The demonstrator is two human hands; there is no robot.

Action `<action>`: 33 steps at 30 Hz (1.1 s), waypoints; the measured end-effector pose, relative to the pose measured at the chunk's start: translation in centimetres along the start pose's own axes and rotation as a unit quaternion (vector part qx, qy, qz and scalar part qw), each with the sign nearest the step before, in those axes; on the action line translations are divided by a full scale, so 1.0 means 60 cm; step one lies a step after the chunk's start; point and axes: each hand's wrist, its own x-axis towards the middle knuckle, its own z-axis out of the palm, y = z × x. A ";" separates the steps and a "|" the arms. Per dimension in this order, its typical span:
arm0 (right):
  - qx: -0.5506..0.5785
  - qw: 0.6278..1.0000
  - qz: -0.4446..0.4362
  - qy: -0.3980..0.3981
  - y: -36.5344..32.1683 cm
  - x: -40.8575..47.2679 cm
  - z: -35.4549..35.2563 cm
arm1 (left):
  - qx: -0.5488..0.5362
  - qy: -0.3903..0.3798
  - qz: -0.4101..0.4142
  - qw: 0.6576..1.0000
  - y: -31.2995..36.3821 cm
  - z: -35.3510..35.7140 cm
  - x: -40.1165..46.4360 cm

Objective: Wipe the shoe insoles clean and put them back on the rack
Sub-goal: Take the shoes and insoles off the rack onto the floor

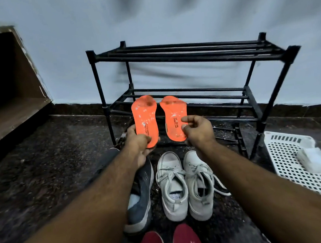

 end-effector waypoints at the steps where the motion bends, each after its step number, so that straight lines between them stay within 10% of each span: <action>1: -0.003 1.000 -0.001 -0.006 -0.007 -0.023 -0.012 | -0.005 -0.008 0.000 1.000 -0.007 -0.003 -0.033; 33: -0.137 0.989 -0.034 -0.038 0.138 -0.559 -0.402 | 0.067 -0.193 -0.020 0.979 -0.347 -0.010 -0.601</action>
